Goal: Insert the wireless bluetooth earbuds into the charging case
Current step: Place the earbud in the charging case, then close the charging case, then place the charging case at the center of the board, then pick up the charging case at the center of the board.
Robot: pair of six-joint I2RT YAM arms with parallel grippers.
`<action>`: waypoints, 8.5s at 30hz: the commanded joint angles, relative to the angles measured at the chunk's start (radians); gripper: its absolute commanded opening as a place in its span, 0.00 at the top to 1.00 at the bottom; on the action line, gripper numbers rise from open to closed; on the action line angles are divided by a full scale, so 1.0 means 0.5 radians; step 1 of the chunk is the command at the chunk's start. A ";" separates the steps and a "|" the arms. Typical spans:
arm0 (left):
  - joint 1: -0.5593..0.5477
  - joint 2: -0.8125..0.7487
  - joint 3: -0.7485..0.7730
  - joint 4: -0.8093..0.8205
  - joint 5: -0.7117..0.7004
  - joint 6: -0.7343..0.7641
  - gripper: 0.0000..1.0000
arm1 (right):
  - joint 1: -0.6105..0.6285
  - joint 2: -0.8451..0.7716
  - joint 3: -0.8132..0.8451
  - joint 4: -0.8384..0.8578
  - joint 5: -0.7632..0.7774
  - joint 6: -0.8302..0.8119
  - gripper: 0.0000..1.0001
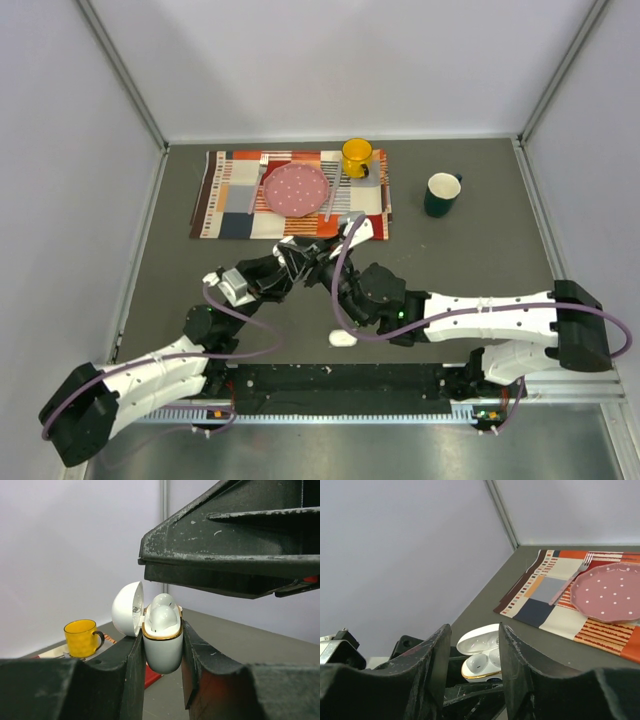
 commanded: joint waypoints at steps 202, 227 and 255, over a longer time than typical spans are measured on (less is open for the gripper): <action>0.613 -0.717 0.481 -2.614 -0.540 -0.673 0.01 | -0.507 0.042 -1.390 0.272 -2.210 -1.474 0.09; 0.613 -0.570 0.539 -2.580 -0.497 -0.756 0.01 | -0.581 -0.034 -1.405 -0.120 -2.207 -1.496 0.27; 0.613 -0.751 0.398 -2.411 -0.458 -0.927 0.01 | -0.713 -0.092 -1.377 0.001 -2.104 -1.422 1.00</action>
